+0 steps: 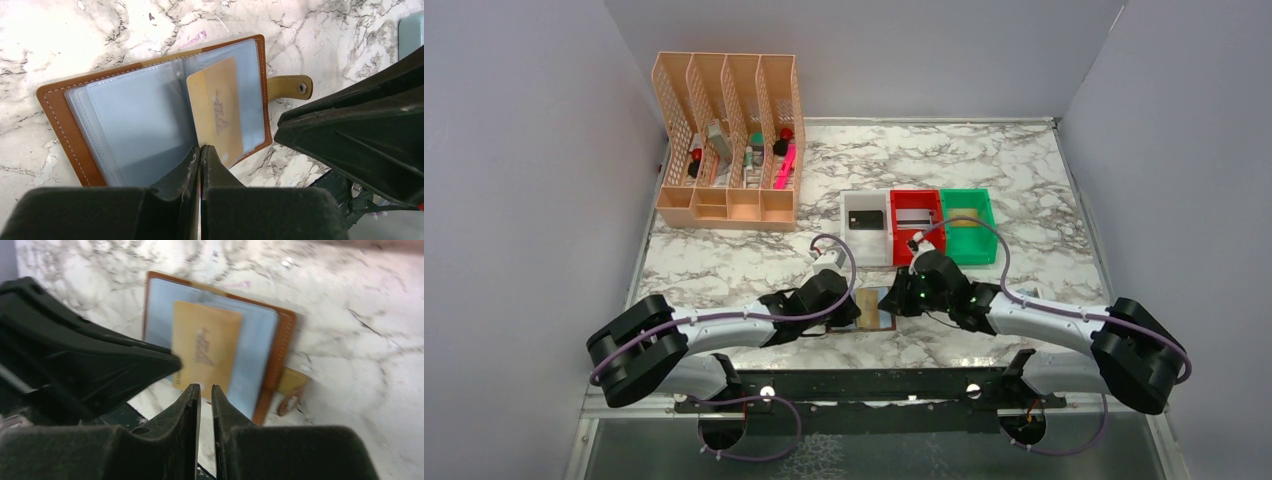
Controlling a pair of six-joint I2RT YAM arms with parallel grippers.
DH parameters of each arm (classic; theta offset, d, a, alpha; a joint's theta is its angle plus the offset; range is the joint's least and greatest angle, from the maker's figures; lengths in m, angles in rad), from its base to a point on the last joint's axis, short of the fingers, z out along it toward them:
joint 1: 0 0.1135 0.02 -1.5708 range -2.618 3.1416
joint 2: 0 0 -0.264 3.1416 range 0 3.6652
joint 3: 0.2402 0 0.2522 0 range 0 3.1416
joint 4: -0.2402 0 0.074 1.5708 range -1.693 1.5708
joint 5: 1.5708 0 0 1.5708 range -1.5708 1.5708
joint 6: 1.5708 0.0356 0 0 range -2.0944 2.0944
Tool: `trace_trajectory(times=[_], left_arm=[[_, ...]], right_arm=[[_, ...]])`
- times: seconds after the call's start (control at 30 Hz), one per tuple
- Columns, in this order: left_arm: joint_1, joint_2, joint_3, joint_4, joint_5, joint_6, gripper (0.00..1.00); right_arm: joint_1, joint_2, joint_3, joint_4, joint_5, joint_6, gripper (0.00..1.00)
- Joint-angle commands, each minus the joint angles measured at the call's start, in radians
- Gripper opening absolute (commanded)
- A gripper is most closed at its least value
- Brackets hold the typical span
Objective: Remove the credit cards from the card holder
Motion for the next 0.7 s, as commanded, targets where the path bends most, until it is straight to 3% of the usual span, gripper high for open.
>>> trace_trajectory(times=[0.0,0.3,0.43,0.67], left_arm=[[0.006,0.011,0.027,-0.022,-0.014,0.032,0.03],[0.006,0.008,0.027,-0.032,-0.015,0.030,0.03],[0.008,-0.007,0.032,-0.068,-0.048,0.044,0.04],[0.013,0.010,0.021,0.000,0.000,0.039,0.17]], right_arm=[[0.000,0.024,0.070,0.019,-0.093,-0.063,0.21],[-0.001,0.284,0.151,-0.064,0.002,-0.019,0.22],[-0.001,0.290,0.114,-0.056,0.002,-0.005,0.26],[-0.002,0.295,0.072,-0.008,-0.032,0.029,0.30]])
